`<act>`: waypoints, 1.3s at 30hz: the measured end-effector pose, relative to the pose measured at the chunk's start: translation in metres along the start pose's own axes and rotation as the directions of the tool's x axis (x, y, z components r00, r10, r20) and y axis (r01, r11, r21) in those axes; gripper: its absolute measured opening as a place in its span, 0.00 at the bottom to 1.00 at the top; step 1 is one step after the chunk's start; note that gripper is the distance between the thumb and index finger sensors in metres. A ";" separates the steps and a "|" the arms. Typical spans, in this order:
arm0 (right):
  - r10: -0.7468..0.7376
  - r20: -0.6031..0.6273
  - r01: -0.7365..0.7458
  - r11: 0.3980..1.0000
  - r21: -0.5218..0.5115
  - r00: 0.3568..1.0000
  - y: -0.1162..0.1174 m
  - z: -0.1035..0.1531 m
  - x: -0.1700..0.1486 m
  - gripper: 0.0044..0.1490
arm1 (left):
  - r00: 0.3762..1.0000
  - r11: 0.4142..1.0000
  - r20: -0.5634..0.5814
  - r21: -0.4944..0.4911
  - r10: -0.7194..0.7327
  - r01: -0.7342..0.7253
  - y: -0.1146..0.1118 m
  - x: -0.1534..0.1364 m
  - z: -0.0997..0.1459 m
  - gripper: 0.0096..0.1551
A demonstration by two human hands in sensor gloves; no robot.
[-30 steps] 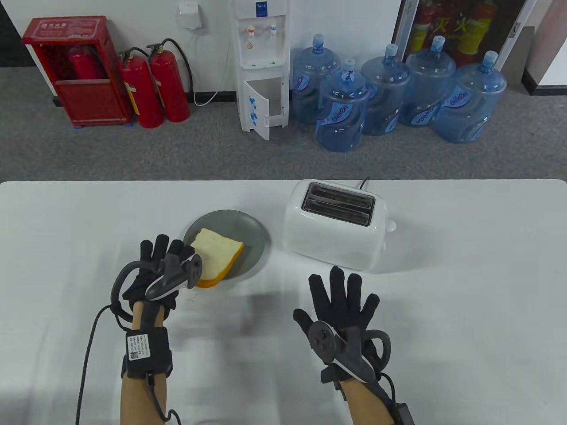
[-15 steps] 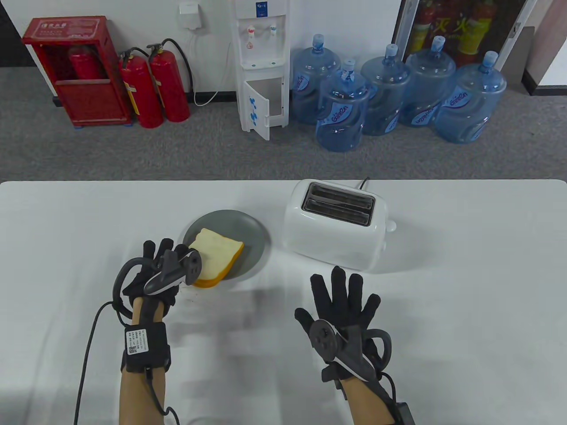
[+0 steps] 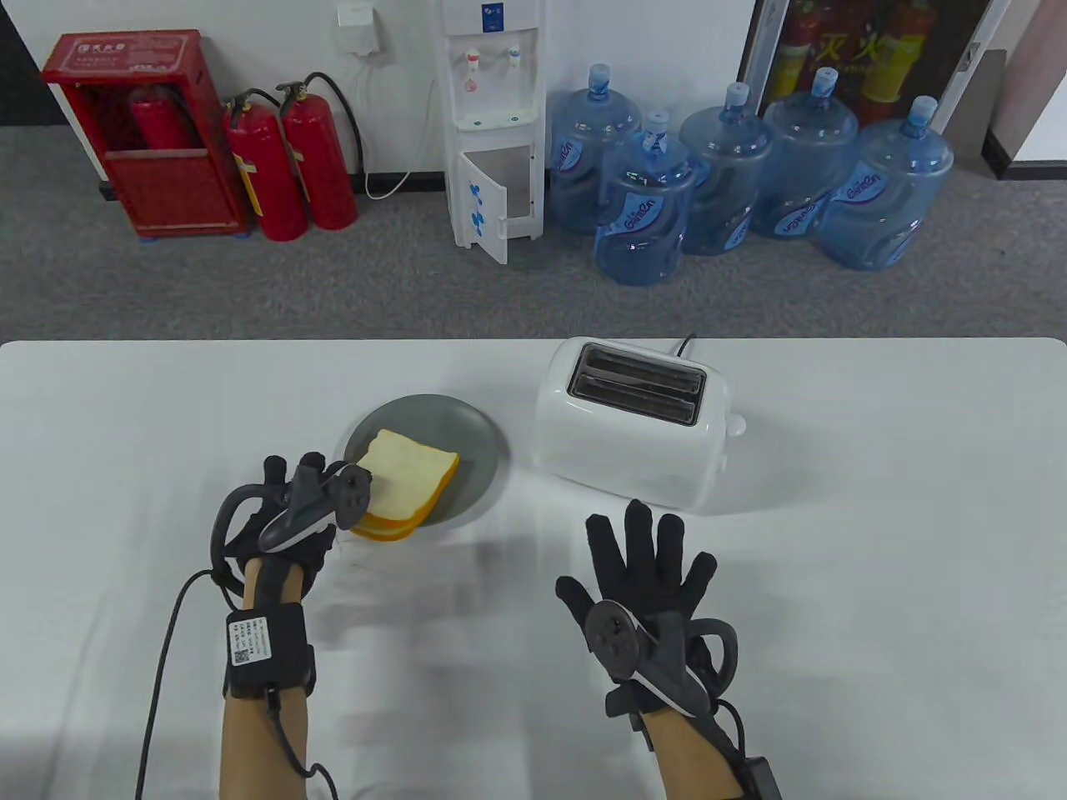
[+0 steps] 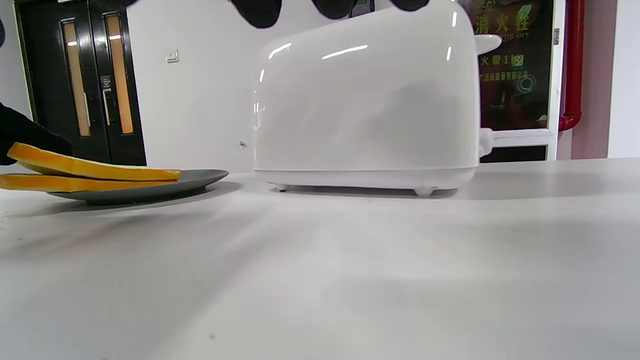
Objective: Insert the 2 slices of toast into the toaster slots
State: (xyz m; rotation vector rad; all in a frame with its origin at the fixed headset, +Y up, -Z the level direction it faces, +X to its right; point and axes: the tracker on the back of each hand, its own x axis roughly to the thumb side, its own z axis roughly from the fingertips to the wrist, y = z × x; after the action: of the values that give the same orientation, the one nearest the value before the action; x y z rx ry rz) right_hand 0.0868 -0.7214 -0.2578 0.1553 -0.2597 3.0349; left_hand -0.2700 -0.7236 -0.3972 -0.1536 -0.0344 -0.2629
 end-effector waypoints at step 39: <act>-0.041 -0.013 0.041 0.999 0.011 0.999 0.001 -0.001 -0.007 0.51 | 0.994 0.959 -0.110 0.284 0.026 0.006 0.042 0.028 -0.007 0.27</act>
State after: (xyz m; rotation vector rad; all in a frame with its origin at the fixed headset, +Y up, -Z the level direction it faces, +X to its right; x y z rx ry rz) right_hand 0.0935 -0.7229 -0.2601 0.1402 -0.2360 2.9958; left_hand -0.2318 -0.6922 -0.4087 0.1471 0.0412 -0.2535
